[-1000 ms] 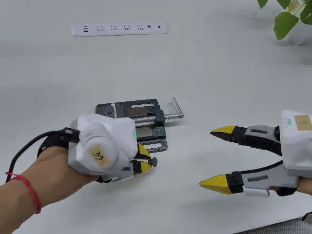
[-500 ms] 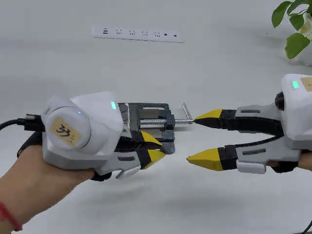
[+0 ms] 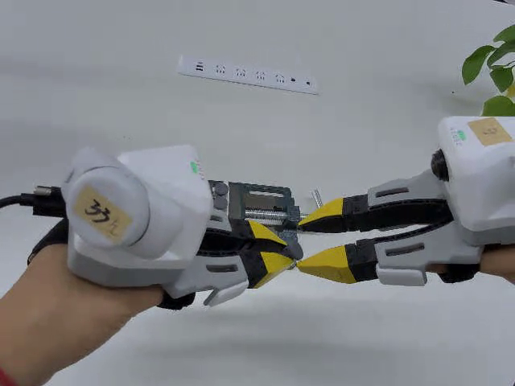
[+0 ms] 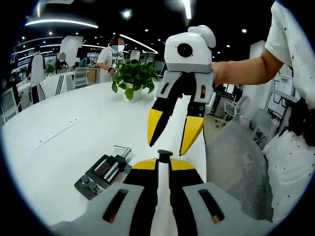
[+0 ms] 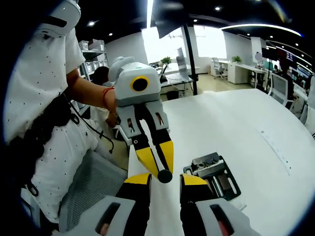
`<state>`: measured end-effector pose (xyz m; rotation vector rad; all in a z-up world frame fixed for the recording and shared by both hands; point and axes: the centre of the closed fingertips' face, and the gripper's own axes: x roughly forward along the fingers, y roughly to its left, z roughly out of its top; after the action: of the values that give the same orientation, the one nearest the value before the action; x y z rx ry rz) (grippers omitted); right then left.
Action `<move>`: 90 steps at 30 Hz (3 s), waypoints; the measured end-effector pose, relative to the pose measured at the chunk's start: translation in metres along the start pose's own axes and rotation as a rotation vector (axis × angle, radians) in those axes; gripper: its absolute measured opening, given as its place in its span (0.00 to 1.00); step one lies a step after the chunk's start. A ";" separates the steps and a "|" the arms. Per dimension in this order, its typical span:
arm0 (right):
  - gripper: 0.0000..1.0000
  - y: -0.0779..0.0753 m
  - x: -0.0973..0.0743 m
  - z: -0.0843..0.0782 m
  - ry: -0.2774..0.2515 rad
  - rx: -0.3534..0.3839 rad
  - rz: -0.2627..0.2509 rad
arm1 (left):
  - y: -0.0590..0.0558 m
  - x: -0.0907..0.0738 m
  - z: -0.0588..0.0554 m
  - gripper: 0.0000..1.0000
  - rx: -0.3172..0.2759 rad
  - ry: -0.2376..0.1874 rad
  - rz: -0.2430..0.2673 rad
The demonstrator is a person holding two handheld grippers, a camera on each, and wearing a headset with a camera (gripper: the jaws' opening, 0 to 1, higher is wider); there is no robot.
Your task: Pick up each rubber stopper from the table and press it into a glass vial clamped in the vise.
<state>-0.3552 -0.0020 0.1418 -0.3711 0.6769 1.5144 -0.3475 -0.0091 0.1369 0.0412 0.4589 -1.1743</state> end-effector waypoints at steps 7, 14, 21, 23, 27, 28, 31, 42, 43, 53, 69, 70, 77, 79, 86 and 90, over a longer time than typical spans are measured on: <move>0.11 0.003 0.002 0.004 0.018 -0.025 0.020 | 0.000 -0.006 0.004 0.04 -0.007 -0.019 0.008; 0.07 0.007 0.005 0.010 0.024 -0.040 0.031 | 0.001 -0.009 0.005 0.04 -0.008 -0.026 0.016; 0.07 0.008 0.004 0.011 0.030 -0.051 0.031 | 0.000 -0.011 0.006 0.04 -0.011 -0.027 0.016; 0.07 0.008 0.005 0.011 0.034 -0.056 0.031 | 0.000 -0.011 0.006 0.04 -0.014 -0.024 0.016; 0.07 0.006 0.004 0.011 0.040 -0.064 0.029 | 0.001 -0.012 0.005 0.03 -0.017 -0.018 0.019; 0.07 0.006 0.004 0.011 0.041 -0.068 0.028 | 0.001 -0.012 0.004 0.03 -0.016 -0.017 0.021; 0.07 0.006 0.005 0.011 0.046 -0.068 0.028 | 0.001 -0.012 0.004 0.03 -0.018 -0.013 0.021; 0.07 0.007 0.005 0.011 0.058 -0.076 0.031 | 0.002 -0.011 0.003 0.03 -0.023 -0.010 0.017; 0.06 0.006 0.005 0.011 0.057 -0.082 0.029 | 0.002 -0.012 0.003 0.03 -0.024 -0.013 0.017; 0.05 0.008 0.008 0.009 0.082 -0.095 0.049 | 0.000 -0.012 -0.001 0.03 0.010 0.007 0.006; 0.05 0.009 0.020 0.013 0.094 -0.083 0.059 | 0.005 -0.024 -0.009 0.04 0.009 -0.021 0.030; 0.05 0.009 0.021 0.013 0.093 -0.081 0.060 | 0.005 -0.026 -0.009 0.04 0.010 -0.024 0.032; 0.05 0.005 0.023 0.021 0.103 -0.079 0.061 | 0.013 -0.040 -0.007 0.07 -0.029 -0.083 0.070; 0.05 0.002 0.022 0.025 0.100 -0.077 0.054 | 0.018 -0.046 -0.009 0.09 -0.037 -0.093 0.088; 0.05 -0.014 0.030 0.035 0.113 -0.062 0.007 | 0.035 -0.065 -0.023 0.19 -0.055 -0.097 0.147; 0.05 -0.024 0.036 0.035 0.126 -0.058 -0.013 | 0.043 -0.072 -0.031 0.28 -0.061 -0.098 0.172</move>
<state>-0.3283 0.0468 0.1423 -0.5176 0.7291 1.5100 -0.3412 0.0798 0.1268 -0.0290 0.3957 -0.9883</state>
